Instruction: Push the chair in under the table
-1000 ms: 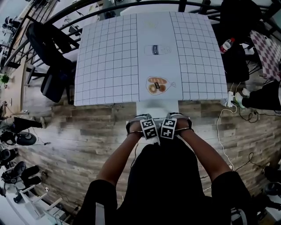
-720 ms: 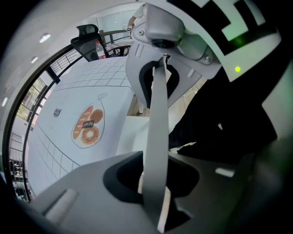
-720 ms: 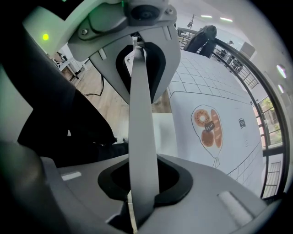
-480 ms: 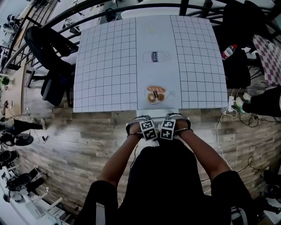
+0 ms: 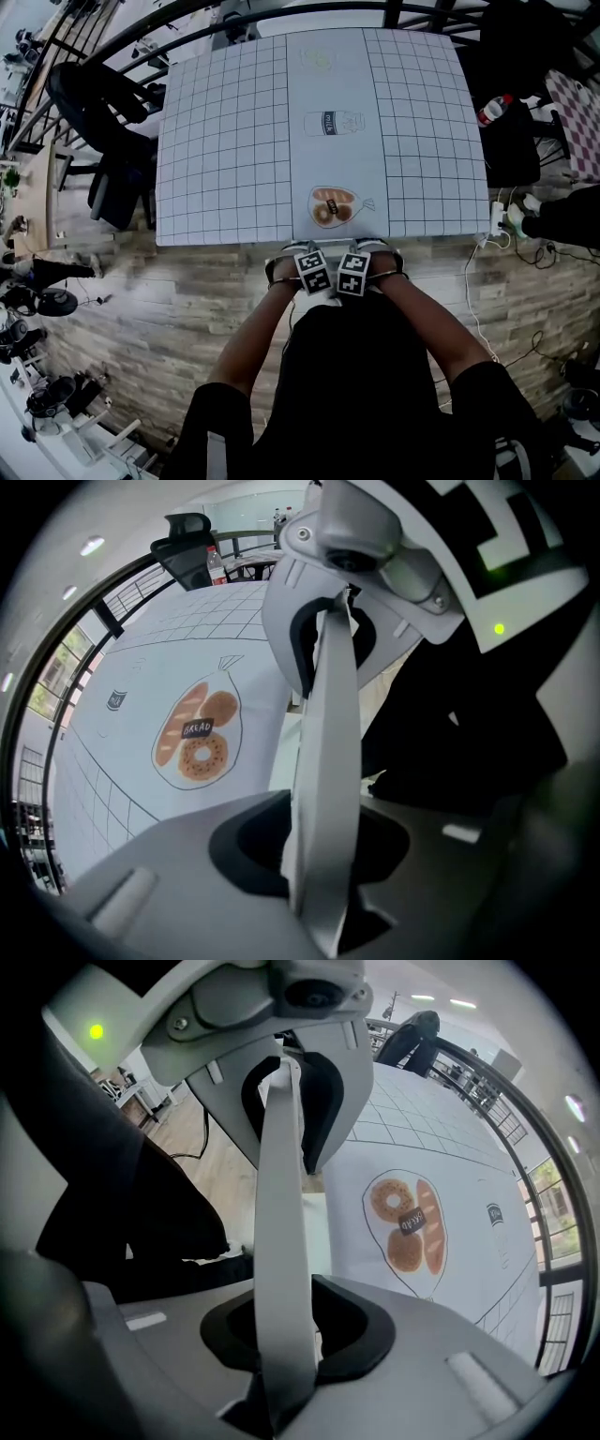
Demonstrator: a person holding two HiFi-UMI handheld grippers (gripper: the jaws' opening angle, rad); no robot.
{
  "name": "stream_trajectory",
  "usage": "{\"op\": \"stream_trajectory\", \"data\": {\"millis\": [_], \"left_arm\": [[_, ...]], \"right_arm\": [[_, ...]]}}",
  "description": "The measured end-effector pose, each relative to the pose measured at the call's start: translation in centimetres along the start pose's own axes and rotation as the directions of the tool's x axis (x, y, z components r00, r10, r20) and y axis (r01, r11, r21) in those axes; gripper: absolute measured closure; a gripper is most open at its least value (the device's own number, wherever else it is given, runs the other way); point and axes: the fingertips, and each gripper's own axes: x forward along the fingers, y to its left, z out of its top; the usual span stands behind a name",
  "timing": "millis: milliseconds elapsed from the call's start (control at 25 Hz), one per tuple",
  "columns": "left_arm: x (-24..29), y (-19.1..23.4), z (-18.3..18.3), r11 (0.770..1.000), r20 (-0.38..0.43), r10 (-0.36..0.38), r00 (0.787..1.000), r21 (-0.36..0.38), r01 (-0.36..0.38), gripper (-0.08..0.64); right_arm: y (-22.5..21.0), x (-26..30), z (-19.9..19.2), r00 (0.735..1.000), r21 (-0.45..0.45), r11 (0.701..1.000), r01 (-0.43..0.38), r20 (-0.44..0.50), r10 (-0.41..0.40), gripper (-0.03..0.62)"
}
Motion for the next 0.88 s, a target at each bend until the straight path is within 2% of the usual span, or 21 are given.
{"op": "stream_trajectory", "data": {"millis": [120, 240, 560, 720, 880], "left_arm": [[-0.2, 1.3, -1.0, 1.000, 0.006, 0.001, 1.000, 0.006, -0.001, 0.469], [-0.3, 0.8, -0.4, 1.000, 0.015, 0.012, 1.000, -0.003, -0.012, 0.468], [0.3, 2.4, 1.2, 0.999, -0.004, -0.038, 0.999, 0.007, 0.038, 0.465], [0.9, 2.5, 0.4, 0.998, -0.018, -0.055, 0.998, 0.026, 0.055, 0.465], [2.5, 3.2, 0.3, 0.999, 0.008, -0.039, 0.999, 0.004, 0.039, 0.459]], "right_arm": [[-1.2, 0.4, 1.1, 1.000, 0.008, 1.000, 0.004, -0.001, -0.004, 0.509], [-0.8, -0.4, 0.6, 1.000, 0.019, 1.000, -0.004, 0.001, 0.004, 0.508], [-2.9, 0.8, -1.0, 1.000, 0.030, 0.999, -0.022, 0.003, 0.021, 0.505], [-2.8, 1.7, -0.3, 1.000, 0.047, 0.999, -0.016, 0.001, 0.016, 0.503], [-3.0, 2.0, -0.4, 1.000, 0.072, 0.997, -0.030, -0.007, 0.031, 0.500]]}}
